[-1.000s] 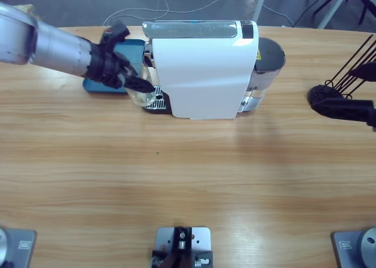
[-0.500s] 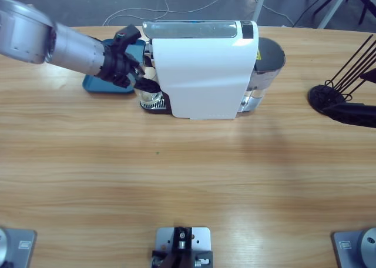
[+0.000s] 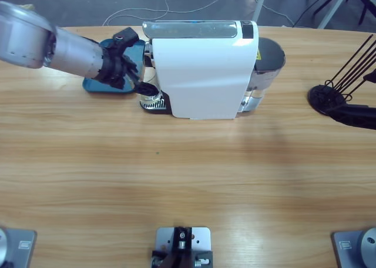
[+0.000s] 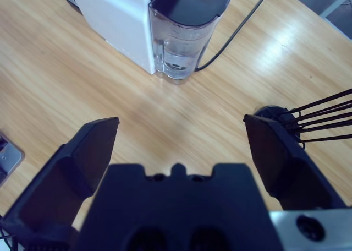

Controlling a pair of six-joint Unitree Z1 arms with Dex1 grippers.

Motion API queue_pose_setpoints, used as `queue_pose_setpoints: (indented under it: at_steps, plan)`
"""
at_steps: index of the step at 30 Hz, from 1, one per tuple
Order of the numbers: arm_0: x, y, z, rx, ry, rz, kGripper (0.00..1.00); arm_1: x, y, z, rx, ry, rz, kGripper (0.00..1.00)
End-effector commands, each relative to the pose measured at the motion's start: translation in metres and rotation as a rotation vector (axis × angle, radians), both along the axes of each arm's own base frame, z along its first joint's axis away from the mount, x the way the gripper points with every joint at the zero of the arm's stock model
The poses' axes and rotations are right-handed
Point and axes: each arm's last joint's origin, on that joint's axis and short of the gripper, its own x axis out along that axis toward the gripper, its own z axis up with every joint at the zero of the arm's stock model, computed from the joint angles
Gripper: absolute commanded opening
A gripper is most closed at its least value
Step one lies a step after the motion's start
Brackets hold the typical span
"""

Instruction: Pour coffee

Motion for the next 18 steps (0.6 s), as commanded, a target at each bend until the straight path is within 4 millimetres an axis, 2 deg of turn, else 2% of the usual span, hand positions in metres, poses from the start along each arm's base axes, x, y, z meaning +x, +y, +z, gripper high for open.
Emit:
queue_pose_setpoints:
  at_steps: [1,4,7,9,13,15,18]
  plan:
    - [-0.04,0.033,0.024,0.02,-0.054,0.044,0.991,-0.005,-0.006,-0.005,-0.014,0.022,-0.02,1.0]
    - [-0.061,0.054,0.027,0.026,-0.053,0.117,0.991,-0.006,-0.006,-0.003,-0.006,0.026,-0.027,1.0]
    - [-0.071,0.088,0.011,0.045,0.023,0.345,0.991,-0.008,-0.007,-0.002,0.002,0.029,-0.031,1.0]
    - [-0.072,0.103,-0.001,0.056,0.068,0.464,0.991,-0.01,-0.009,-0.001,0.006,0.029,-0.033,1.0]
    - [-0.041,0.109,-0.016,0.058,0.104,0.617,0.991,-0.017,-0.014,0.0,0.007,0.034,-0.034,1.0]
    - [-0.015,0.097,-0.016,0.04,0.097,0.632,0.991,-0.022,-0.017,0.001,0.008,0.033,-0.036,1.0]
    - [0.009,0.08,-0.017,0.012,0.097,0.627,0.991,-0.028,-0.022,0.001,0.01,0.033,-0.038,1.0]
